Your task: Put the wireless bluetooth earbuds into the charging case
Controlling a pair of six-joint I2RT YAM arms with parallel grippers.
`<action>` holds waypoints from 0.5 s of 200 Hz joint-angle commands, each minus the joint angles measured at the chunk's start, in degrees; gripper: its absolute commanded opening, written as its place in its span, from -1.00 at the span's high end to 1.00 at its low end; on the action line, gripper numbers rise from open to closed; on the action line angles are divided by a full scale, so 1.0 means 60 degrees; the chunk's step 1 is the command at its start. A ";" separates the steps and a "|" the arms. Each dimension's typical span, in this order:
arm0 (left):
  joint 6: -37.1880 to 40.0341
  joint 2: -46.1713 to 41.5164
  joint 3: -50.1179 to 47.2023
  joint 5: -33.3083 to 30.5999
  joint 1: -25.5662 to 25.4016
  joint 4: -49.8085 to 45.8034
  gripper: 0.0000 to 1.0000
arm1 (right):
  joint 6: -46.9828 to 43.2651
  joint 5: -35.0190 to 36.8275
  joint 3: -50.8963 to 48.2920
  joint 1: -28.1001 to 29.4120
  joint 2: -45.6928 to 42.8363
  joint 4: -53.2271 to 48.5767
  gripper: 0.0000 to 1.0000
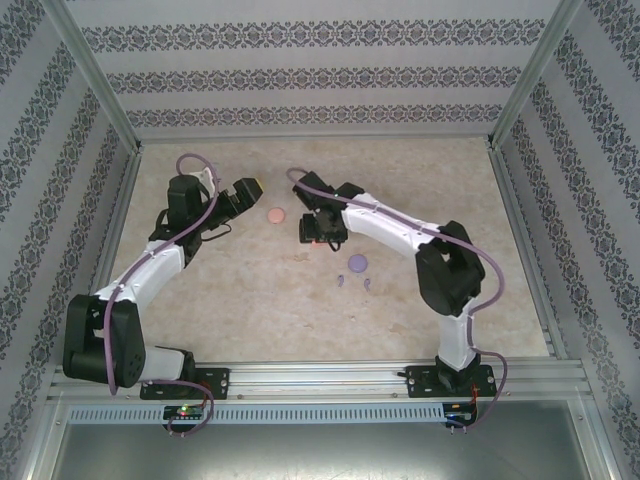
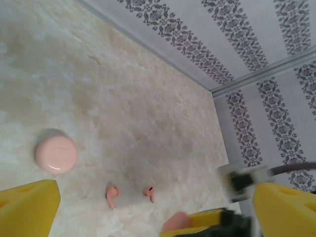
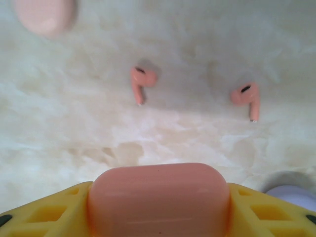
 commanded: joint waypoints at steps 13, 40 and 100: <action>-0.0034 0.0461 -0.0446 0.0492 -0.0362 0.2725 -0.99 | 0.1349 -0.0624 0.0642 -0.0813 -0.0504 0.0703 0.07; 0.0279 0.0954 -0.0542 0.0610 -0.0830 0.3775 -0.99 | 0.2481 -0.1088 0.1142 -0.1266 -0.0382 0.1168 0.07; -0.0028 0.2035 -0.0558 0.0643 -0.1533 0.5873 -1.00 | 0.5109 -0.1303 0.1376 -0.1311 -0.0281 0.2231 0.09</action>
